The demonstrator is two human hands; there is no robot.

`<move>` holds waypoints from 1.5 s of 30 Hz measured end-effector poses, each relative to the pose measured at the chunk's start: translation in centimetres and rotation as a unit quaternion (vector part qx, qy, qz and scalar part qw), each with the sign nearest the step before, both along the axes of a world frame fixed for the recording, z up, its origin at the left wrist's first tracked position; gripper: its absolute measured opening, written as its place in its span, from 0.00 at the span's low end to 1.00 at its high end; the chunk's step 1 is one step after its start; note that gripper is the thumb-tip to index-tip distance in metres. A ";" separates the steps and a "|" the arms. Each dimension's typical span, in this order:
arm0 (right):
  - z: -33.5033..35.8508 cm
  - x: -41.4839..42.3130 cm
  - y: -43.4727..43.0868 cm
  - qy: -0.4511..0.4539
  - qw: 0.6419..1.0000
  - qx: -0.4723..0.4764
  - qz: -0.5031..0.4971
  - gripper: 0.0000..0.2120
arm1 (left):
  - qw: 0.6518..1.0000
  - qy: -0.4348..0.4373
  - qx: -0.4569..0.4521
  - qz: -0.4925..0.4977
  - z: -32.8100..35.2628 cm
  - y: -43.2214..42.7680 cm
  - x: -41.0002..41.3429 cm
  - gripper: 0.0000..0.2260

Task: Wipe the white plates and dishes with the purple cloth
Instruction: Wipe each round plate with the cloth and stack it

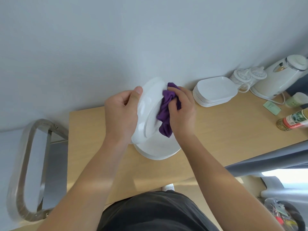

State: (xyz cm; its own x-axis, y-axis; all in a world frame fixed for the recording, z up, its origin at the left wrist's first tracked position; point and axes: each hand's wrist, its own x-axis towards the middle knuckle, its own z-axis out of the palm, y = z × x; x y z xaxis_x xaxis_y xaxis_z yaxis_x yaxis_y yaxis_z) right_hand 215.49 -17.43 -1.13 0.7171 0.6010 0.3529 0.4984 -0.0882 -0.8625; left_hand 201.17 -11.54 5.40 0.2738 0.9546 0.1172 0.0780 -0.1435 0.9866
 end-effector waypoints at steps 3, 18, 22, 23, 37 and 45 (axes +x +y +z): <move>-1.8 0.4 -0.9 0.029 0.997 -0.066 0.012 0.16 | 1.000 -0.004 -0.011 -0.007 -0.5 0.4 -0.6 0.25; -3.0 8.3 -3.1 -0.018 0.966 -0.257 -0.007 0.13 | 0.997 0.003 0.074 -0.035 0.7 -1.9 4.3 0.21; 0.8 11.3 -4.3 0.082 0.976 -0.200 -0.004 0.13 | 0.988 0.028 0.145 -0.037 0.2 -3.3 8.4 0.16; 2.1 12.2 -4.6 0.135 0.977 -0.165 -0.004 0.13 | 0.983 0.041 0.176 -0.036 -0.1 -3.7 9.6 0.16; 1.6 28.9 -12.5 0.346 0.934 -0.083 0.017 0.13 | 0.846 0.212 0.445 -0.202 -6.5 -11.5 26.6 0.13; -2.2 34.6 -18.2 0.400 0.914 -0.027 -0.062 0.19 | 0.927 0.363 0.057 -0.074 -10.6 -10.8 30.0 0.14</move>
State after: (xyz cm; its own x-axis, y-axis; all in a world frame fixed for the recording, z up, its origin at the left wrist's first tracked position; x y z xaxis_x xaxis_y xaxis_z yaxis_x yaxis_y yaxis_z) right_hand 250.10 -35.65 -3.28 0.7965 0.4983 -0.3424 -0.3073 -0.1541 -0.9391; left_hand 231.18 -22.36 -5.20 0.4466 0.8932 -0.0514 0.6863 -0.3051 0.6602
